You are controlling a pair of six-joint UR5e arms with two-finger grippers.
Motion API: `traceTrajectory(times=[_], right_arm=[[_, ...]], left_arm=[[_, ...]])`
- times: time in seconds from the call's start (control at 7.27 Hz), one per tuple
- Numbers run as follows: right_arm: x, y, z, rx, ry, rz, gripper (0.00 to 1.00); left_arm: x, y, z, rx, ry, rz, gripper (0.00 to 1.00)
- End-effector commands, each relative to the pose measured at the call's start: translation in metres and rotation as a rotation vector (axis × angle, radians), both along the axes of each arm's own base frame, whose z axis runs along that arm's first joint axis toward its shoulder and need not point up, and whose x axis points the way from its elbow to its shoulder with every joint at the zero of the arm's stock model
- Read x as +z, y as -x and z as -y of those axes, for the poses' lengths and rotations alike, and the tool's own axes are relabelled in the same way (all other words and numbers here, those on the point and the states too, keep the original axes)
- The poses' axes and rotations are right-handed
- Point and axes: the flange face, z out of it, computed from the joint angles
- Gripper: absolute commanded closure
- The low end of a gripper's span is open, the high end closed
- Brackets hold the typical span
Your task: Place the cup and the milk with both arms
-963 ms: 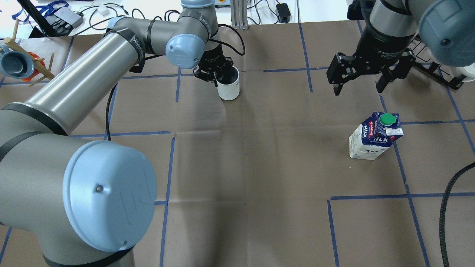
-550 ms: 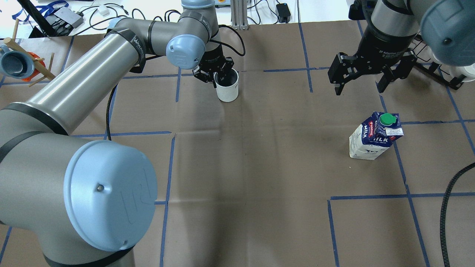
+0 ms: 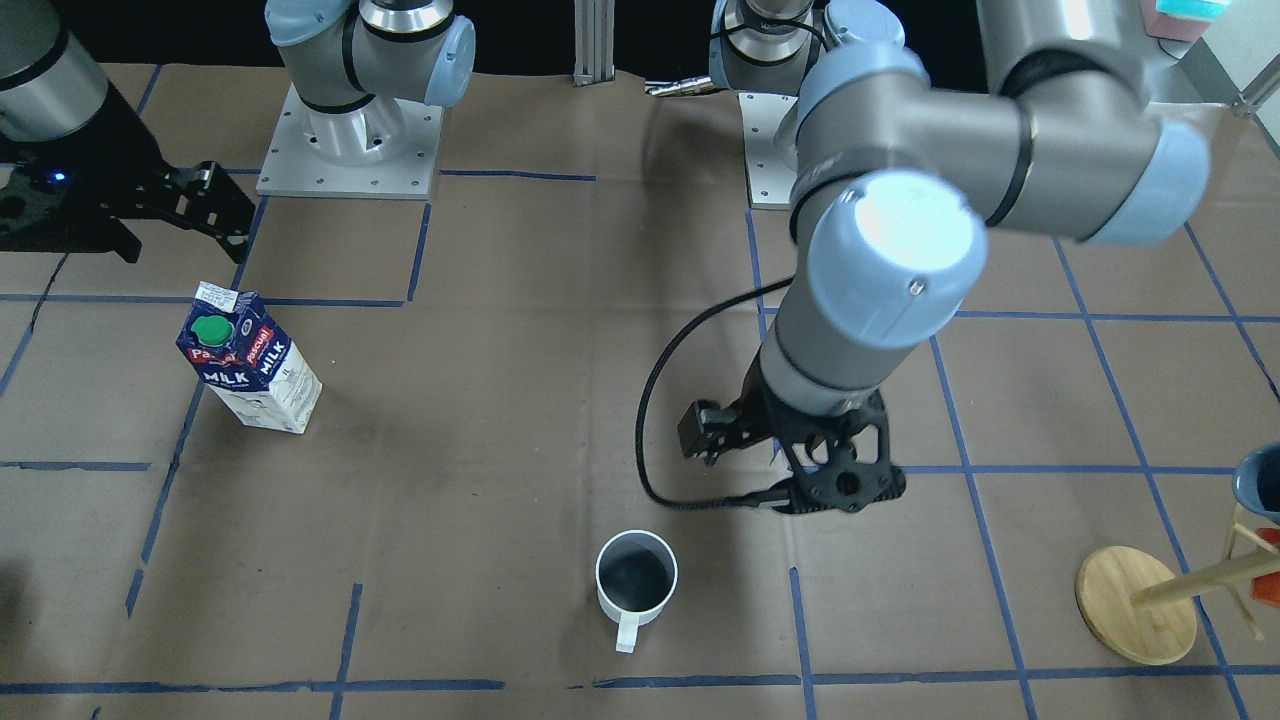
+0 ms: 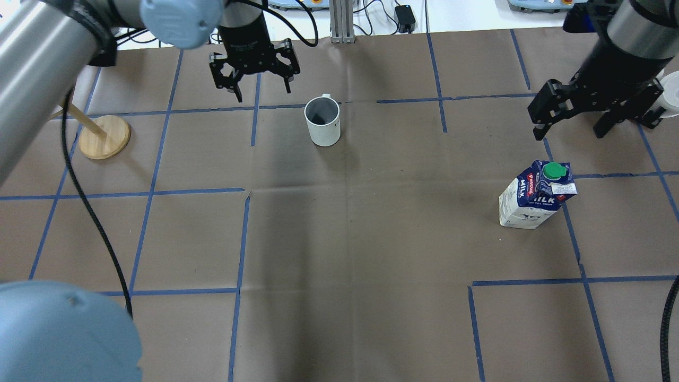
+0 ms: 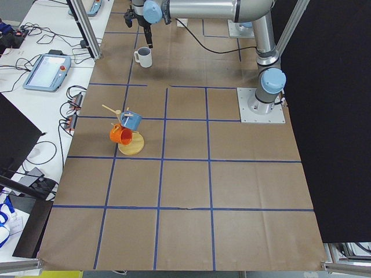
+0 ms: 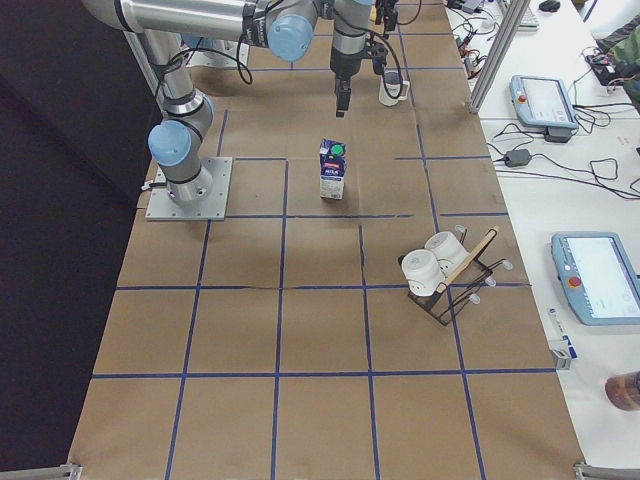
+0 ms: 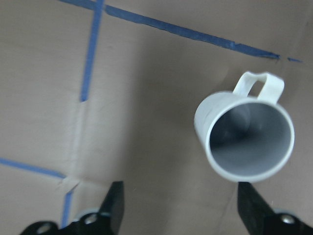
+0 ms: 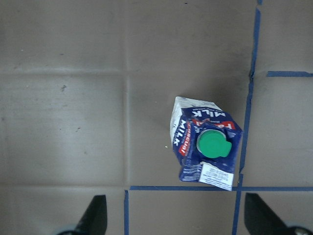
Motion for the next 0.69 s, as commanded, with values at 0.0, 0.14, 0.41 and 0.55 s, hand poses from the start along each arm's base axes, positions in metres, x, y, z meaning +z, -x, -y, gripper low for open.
traceTrajectory(times=[0.0,0.14,0.41,0.55], right_arm=[[-0.029,0.021,-0.014,0.008,0.033,-0.009,0.0],[-0.042,0.015,-0.029,-0.012,0.028,-0.002,0.0],[-0.061,0.013,-0.03,-0.121,0.094,-0.012,0.0],[-0.077,0.013,-0.03,-0.121,0.094,-0.014,0.0]], left_arm=[[0.095,-0.037,-0.09,-0.163,-0.035,-0.018,0.01],[0.108,-0.048,-0.128,-0.2,-0.042,-0.025,0.01],[0.075,-0.071,-0.212,-0.152,-0.099,-0.036,0.01],[0.065,-0.088,-0.225,-0.119,-0.056,-0.033,0.01]])
